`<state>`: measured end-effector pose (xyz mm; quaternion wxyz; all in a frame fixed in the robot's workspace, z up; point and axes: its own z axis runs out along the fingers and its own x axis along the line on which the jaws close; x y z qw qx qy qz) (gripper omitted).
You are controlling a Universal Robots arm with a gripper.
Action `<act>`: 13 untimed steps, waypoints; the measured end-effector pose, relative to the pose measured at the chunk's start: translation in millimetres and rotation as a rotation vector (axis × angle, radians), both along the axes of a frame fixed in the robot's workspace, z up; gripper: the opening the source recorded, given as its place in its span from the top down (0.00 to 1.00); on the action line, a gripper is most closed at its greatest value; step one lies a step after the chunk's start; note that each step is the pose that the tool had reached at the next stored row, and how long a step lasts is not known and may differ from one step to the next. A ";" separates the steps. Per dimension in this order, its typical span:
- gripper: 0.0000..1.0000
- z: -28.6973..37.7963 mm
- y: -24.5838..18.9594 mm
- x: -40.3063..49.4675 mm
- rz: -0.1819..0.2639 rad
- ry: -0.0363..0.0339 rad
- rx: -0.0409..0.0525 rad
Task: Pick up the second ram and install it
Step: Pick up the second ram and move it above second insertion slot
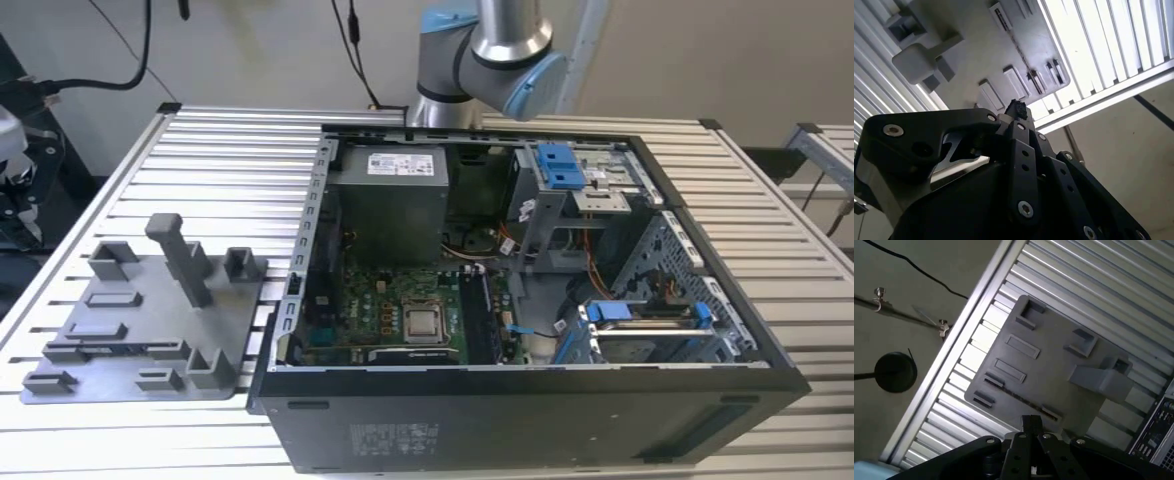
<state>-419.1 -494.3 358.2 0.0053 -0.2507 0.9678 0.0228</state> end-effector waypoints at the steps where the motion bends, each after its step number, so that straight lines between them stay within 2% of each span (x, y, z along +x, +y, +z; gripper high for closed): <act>1: 0.89 0.0 0.0 0.0 0.002 0.0000 0.0000; 13: 0.89 0.0 0.0 0.0 0.023 0.0000 0.0000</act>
